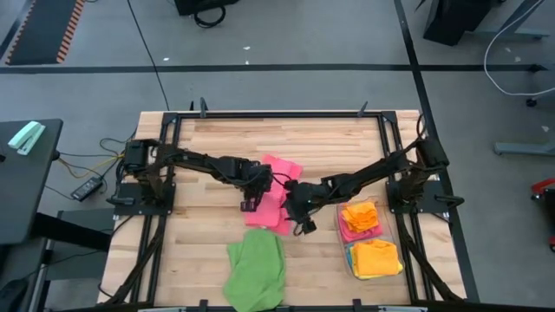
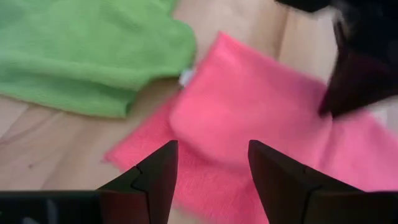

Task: Fold microfiber towels
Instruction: Fold the pink towel

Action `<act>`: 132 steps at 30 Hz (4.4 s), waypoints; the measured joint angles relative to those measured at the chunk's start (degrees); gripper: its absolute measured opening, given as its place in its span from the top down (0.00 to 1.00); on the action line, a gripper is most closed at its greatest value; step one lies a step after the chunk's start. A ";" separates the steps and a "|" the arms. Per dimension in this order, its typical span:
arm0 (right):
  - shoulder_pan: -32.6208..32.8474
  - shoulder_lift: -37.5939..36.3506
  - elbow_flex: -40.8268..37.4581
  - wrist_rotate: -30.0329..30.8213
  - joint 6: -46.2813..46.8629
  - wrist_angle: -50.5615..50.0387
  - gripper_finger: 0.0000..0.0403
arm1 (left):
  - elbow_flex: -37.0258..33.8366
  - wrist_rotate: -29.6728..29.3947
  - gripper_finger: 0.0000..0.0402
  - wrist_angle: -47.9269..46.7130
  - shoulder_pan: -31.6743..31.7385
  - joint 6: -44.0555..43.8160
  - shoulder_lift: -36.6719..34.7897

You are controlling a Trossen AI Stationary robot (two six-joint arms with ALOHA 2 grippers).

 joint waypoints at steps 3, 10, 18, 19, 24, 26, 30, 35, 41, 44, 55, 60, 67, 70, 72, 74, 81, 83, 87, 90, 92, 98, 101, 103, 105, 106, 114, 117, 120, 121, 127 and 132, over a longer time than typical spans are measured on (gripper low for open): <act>0.97 0.96 0.02 0.66 -4.94 2.66 0.49 | 0.07 -0.33 0.87 -2.07 -0.84 0.98 -0.59; 1.99 5.58 0.07 -0.27 -5.97 9.88 0.49 | 0.12 -0.52 0.84 -4.36 -2.87 1.02 -0.72; 2.01 10.44 0.04 -1.28 -4.76 14.24 0.50 | 0.29 -0.76 0.82 -5.11 -4.04 0.75 -1.12; 1.84 10.48 0.09 -1.31 -4.27 14.43 0.51 | 0.29 -0.72 0.83 -5.17 -4.08 0.63 -1.12; 0.92 10.45 0.07 -1.33 -3.54 14.32 0.58 | 0.33 -0.76 0.85 -5.48 -4.08 -0.26 -1.12; 0.70 10.45 0.07 -1.52 -3.55 14.44 0.61 | 0.36 -0.76 0.86 -5.45 -4.08 -0.25 -1.14; 0.76 11.73 0.03 -2.26 -3.36 14.71 0.66 | 0.36 -0.76 0.85 -5.42 -4.08 -0.42 -1.14; 0.72 12.83 0.09 -2.20 -2.99 16.05 0.71 | 0.38 -0.76 0.84 -5.36 -4.05 -0.53 -1.18; 0.54 12.90 0.07 -2.24 -1.67 16.10 0.81 | 0.38 -0.77 0.86 -5.50 -4.06 -0.54 -1.20; 0.31 12.90 0.07 -2.20 -0.81 16.31 0.85 | 0.39 -0.76 0.87 -5.52 -4.06 -0.56 -1.20; 0.00 10.49 0.72 -2.80 1.37 14.42 0.89 | 0.47 -0.77 0.86 -7.61 -4.06 -0.56 -1.25; 0.19 9.34 3.24 -4.00 1.70 9.37 0.89 | 0.47 -0.81 0.88 -10.98 -4.04 -0.60 -1.27; 0.99 9.34 10.08 -4.39 2.07 -4.45 0.89 | 0.47 -0.79 0.89 -14.49 -4.11 -2.23 -1.27; 1.31 9.34 13.75 -5.10 2.92 -11.06 0.89 | 0.47 -0.78 0.88 -15.70 -4.70 -2.80 -1.27; 1.73 9.34 15.21 -6.50 2.92 -13.91 0.89 | 0.47 -0.79 0.88 -16.21 -5.28 -3.26 -1.36; 2.43 9.34 15.93 -7.31 2.92 -16.15 0.89 | 0.47 -0.79 0.89 -16.91 -6.00 -3.54 -1.90; 4.16 9.10 17.70 -8.99 3.04 -21.88 0.89 | 0.47 -0.76 0.91 -16.35 -7.88 -5.08 -5.69; 4.68 8.38 17.80 -9.27 3.11 -21.63 0.89 | 0.45 -0.76 0.91 -15.72 -7.97 -5.06 -6.41; 5.74 7.37 17.84 -9.30 3.22 -23.50 0.89 | 0.47 -0.75 0.90 -15.03 -7.98 -6.15 -6.97; 6.52 7.51 17.50 -9.30 3.21 -23.67 0.89 | 0.47 -0.74 0.89 -15.09 -7.97 -6.58 -6.95; 6.79 8.10 16.61 -9.29 3.20 -22.21 0.89 | 0.47 -0.76 0.89 -14.53 -7.97 -6.75 -6.95; 6.86 8.18 11.76 -9.27 5.42 -15.88 0.89 | 0.44 -0.74 0.91 -13.53 -7.97 -6.96 -6.95; 6.90 8.18 9.56 -9.30 5.28 -12.12 0.89 | 0.45 -0.74 0.92 -13.34 -7.97 -6.98 -6.95; 6.59 8.18 8.21 -9.30 5.28 -10.80 0.89 | 0.45 -0.74 0.92 -13.30 -7.97 -7.00 -6.95; 6.32 8.18 7.31 -9.30 5.28 -9.06 0.87 | 0.45 -0.74 0.91 -13.20 -7.97 -7.00 -6.95; 6.14 8.18 6.75 -9.30 5.28 -7.89 0.85 | 0.46 -0.74 0.91 -13.09 -7.97 -7.00 -6.95; 5.73 8.18 4.00 -9.67 7.22 -5.19 0.62 | 0.42 -0.74 0.91 -6.48 -8.26 -7.27 -6.88; 5.25 7.44 4.36 -9.69 8.08 -7.23 0.56 | 0.42 -0.72 0.92 -0.59 -8.60 -7.85 -6.69; 4.62 4.64 5.54 -9.37 7.86 -10.67 0.53 | 0.40 -0.74 0.93 3.74 -9.14 -8.09 -6.28; 4.42 3.54 5.57 -9.32 8.14 -11.19 0.52 | 0.37 -0.73 0.92 4.38 -9.41 -8.10 -5.99; 4.24 -1.59 5.51 -8.55 7.93 -18.69 0.52 | 0.33 -0.72 0.90 7.30 -12.12 -10.08 -3.46; 2.89 -3.96 4.03 -5.02 3.43 -23.71 0.52 | 0.33 -0.73 0.91 10.35 -14.48 -11.22 -0.32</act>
